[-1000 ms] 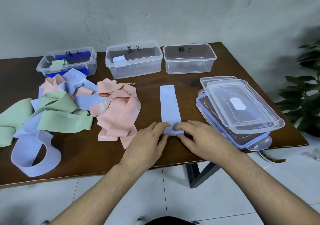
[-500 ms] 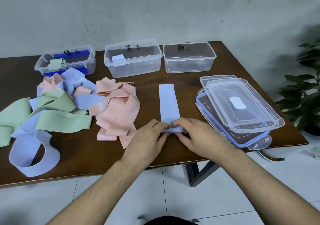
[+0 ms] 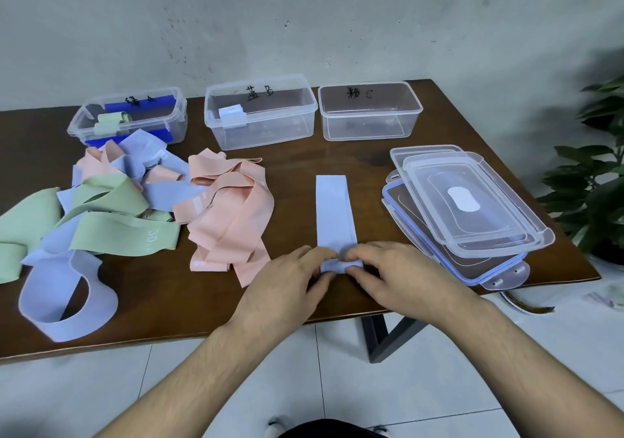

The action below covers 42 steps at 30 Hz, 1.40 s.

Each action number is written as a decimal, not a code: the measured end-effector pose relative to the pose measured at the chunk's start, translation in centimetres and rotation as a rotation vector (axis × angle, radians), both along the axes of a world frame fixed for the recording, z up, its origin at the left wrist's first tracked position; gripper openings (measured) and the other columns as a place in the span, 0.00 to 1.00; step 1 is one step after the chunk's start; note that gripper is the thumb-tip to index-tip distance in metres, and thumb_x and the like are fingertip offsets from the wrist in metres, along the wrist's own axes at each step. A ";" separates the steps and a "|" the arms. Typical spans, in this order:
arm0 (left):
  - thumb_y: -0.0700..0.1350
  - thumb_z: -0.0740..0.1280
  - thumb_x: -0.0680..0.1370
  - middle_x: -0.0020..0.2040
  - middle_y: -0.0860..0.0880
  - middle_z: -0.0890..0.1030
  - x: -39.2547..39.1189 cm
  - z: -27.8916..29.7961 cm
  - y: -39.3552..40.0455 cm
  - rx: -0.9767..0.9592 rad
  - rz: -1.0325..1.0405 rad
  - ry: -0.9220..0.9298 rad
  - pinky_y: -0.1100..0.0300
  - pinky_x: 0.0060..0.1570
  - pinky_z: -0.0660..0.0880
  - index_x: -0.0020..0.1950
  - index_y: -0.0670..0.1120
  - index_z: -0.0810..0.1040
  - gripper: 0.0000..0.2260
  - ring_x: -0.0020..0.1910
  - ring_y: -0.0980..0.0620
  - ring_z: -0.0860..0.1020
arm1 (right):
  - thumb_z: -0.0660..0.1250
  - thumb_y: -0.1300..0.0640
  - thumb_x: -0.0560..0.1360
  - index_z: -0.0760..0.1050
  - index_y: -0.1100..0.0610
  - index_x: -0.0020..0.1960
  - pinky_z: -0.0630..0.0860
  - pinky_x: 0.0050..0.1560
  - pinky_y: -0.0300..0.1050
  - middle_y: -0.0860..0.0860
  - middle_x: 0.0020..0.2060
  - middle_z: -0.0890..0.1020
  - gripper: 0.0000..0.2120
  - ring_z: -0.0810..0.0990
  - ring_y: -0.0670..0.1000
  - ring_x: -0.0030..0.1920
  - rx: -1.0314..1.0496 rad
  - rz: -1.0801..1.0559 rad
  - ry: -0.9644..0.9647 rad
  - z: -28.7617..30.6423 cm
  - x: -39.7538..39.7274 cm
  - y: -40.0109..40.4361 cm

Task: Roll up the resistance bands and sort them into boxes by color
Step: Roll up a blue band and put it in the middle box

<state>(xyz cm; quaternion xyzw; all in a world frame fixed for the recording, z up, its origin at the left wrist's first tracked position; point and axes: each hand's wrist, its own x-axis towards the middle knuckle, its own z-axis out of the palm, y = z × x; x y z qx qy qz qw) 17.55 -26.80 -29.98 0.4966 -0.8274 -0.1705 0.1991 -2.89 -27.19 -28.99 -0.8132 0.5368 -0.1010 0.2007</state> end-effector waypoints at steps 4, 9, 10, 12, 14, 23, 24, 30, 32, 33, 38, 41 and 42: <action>0.50 0.66 0.81 0.44 0.60 0.71 0.3 0.0 -0.2 0.016 0.001 0.007 0.72 0.41 0.68 0.63 0.54 0.79 0.11 0.40 0.57 0.72 | 0.59 0.45 0.82 0.74 0.41 0.64 0.76 0.53 0.41 0.41 0.53 0.79 0.12 0.77 0.44 0.52 0.008 -0.016 -0.026 -0.1 -0.1 0.0; 0.51 0.64 0.82 0.45 0.61 0.70 0.1 0.0 -0.9 0.061 0.001 -0.006 0.75 0.40 0.64 0.65 0.54 0.78 0.13 0.43 0.59 0.72 | 0.62 0.46 0.81 0.68 0.41 0.68 0.68 0.44 0.36 0.37 0.43 0.70 0.16 0.72 0.43 0.45 -0.071 0.004 0.011 0.0 -0.2 0.4; 0.51 0.63 0.82 0.46 0.61 0.70 0.1 0.1 -1.0 0.067 0.000 -0.013 0.75 0.40 0.64 0.66 0.53 0.78 0.13 0.44 0.59 0.71 | 0.63 0.46 0.80 0.68 0.42 0.66 0.66 0.43 0.36 0.38 0.40 0.68 0.14 0.70 0.43 0.44 -0.079 0.008 0.021 0.0 -0.1 0.3; 0.51 0.63 0.82 0.46 0.61 0.70 0.2 0.2 -1.1 0.069 -0.005 -0.021 0.75 0.40 0.64 0.66 0.53 0.77 0.14 0.44 0.59 0.72 | 0.63 0.48 0.80 0.71 0.44 0.62 0.65 0.42 0.36 0.38 0.39 0.67 0.11 0.70 0.43 0.43 -0.083 0.009 0.025 0.0 0.0 0.2; 0.51 0.63 0.82 0.46 0.61 0.70 0.3 0.1 -0.9 0.054 -0.010 -0.022 0.74 0.39 0.65 0.66 0.54 0.77 0.13 0.42 0.58 0.72 | 0.63 0.48 0.81 0.72 0.44 0.61 0.66 0.42 0.36 0.39 0.42 0.71 0.09 0.71 0.43 0.44 -0.070 -0.003 0.006 0.1 0.1 0.0; 0.53 0.61 0.82 0.55 0.57 0.75 -0.2 0.3 -1.1 0.017 0.030 -0.103 0.66 0.42 0.73 0.65 0.56 0.72 0.12 0.46 0.55 0.77 | 0.61 0.47 0.82 0.74 0.43 0.61 0.74 0.48 0.39 0.40 0.49 0.77 0.10 0.76 0.43 0.48 0.049 -0.054 -0.016 0.4 0.2 -0.9; 0.53 0.61 0.82 0.55 0.56 0.75 -0.3 0.2 -1.2 0.017 0.034 -0.104 0.66 0.41 0.73 0.65 0.56 0.73 0.12 0.46 0.55 0.77 | 0.60 0.46 0.82 0.74 0.43 0.62 0.75 0.50 0.40 0.41 0.52 0.78 0.10 0.76 0.43 0.49 0.047 -0.055 -0.016 0.5 0.3 -1.0; 0.53 0.60 0.83 0.54 0.56 0.74 -0.1 0.1 -1.8 0.004 0.036 -0.124 0.69 0.36 0.65 0.67 0.54 0.74 0.14 0.47 0.55 0.77 | 0.63 0.46 0.81 0.69 0.42 0.65 0.70 0.43 0.37 0.37 0.42 0.72 0.14 0.75 0.44 0.45 -0.008 -0.044 0.004 0.3 0.3 -0.8; 0.53 0.60 0.83 0.55 0.56 0.75 -0.1 0.0 -1.9 -0.002 0.038 -0.128 0.69 0.39 0.67 0.67 0.54 0.74 0.14 0.48 0.55 0.77 | 0.63 0.46 0.81 0.70 0.42 0.64 0.71 0.42 0.38 0.38 0.41 0.72 0.12 0.75 0.44 0.44 -0.015 -0.049 0.006 0.3 0.4 -0.9; 0.53 0.60 0.83 0.55 0.56 0.75 -0.1 0.0 -1.9 0.000 0.040 -0.127 0.70 0.38 0.66 0.68 0.55 0.74 0.14 0.48 0.55 0.78 | 0.62 0.46 0.81 0.71 0.43 0.64 0.73 0.44 0.39 0.39 0.44 0.74 0.11 0.75 0.45 0.45 -0.015 -0.054 0.002 0.3 0.4 -1.1; 0.54 0.59 0.83 0.58 0.57 0.76 -0.2 0.1 -1.9 0.001 0.056 -0.124 0.72 0.36 0.67 0.69 0.56 0.70 0.14 0.47 0.55 0.78 | 0.61 0.46 0.82 0.73 0.44 0.65 0.70 0.45 0.36 0.42 0.54 0.80 0.12 0.77 0.44 0.49 0.031 -0.090 -0.015 0.5 0.5 -1.6; 0.53 0.58 0.83 0.58 0.57 0.76 -0.3 0.0 -2.0 0.004 0.058 -0.140 0.74 0.36 0.65 0.68 0.56 0.71 0.14 0.48 0.55 0.78 | 0.60 0.47 0.82 0.73 0.45 0.67 0.68 0.44 0.34 0.43 0.55 0.81 0.14 0.76 0.43 0.49 0.049 -0.103 -0.010 0.6 0.6 -1.9; 0.53 0.58 0.83 0.58 0.57 0.75 -0.3 0.0 -2.1 0.008 0.061 -0.142 0.74 0.37 0.66 0.68 0.56 0.72 0.14 0.49 0.55 0.78 | 0.60 0.47 0.83 0.73 0.45 0.67 0.67 0.44 0.34 0.43 0.56 0.80 0.14 0.75 0.43 0.49 0.046 -0.103 -0.005 0.7 0.6 -1.9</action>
